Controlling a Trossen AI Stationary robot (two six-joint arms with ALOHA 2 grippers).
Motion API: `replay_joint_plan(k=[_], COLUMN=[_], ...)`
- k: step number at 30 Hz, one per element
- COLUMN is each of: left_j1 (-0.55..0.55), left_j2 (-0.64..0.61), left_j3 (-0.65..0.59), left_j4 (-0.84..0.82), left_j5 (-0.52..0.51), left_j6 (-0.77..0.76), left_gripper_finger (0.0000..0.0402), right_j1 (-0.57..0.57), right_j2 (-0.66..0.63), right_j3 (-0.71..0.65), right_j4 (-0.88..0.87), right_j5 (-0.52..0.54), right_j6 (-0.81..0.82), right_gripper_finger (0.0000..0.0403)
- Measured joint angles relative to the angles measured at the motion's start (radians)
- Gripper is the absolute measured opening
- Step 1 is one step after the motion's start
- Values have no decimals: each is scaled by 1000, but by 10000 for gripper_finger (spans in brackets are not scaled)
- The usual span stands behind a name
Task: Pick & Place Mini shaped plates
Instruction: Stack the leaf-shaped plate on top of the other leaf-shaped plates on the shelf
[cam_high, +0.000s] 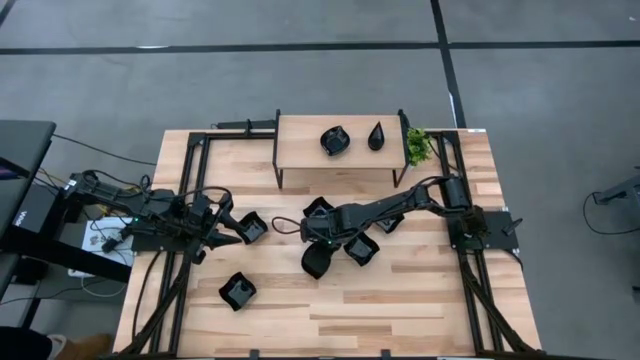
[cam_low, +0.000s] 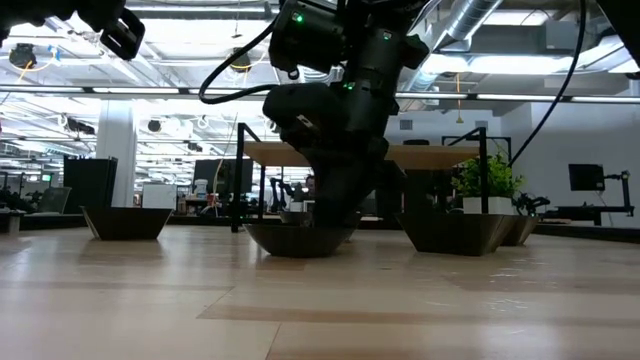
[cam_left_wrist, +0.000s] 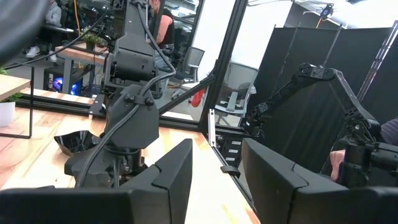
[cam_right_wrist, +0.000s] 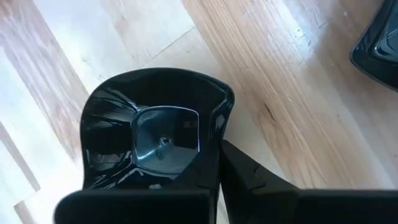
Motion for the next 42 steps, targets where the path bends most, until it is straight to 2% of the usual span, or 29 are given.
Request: replay_joint_plan(k=[9,21,27,32,37,42], left_j1=[0,0,0,0,0,0], left_j2=[0,0,0,0,0,0], left_j3=[0,0,0,0,0,0], left_j4=[4,8,8,10,11,13], left_j5=[0,0,0,0,0,0], left_j6=[0,0,-3,-6,-7,-7], left_gripper_finger=[140,140,140,140,140,140], right_j1=[-6,-58,-176,-313,-448,-563], right_j2=[-92,-351,-499,-572,-576,-528], right_j3=[0,-1,-1,0,0,0], right_j4=[-3,2,2,-2,-6,35], right_j5=[-43,-73,-29,-6,-27,-84], right_j6=[-6,-45,-97,-150,-201,-230], right_gripper_finger=[1,0,0,0,0,0])
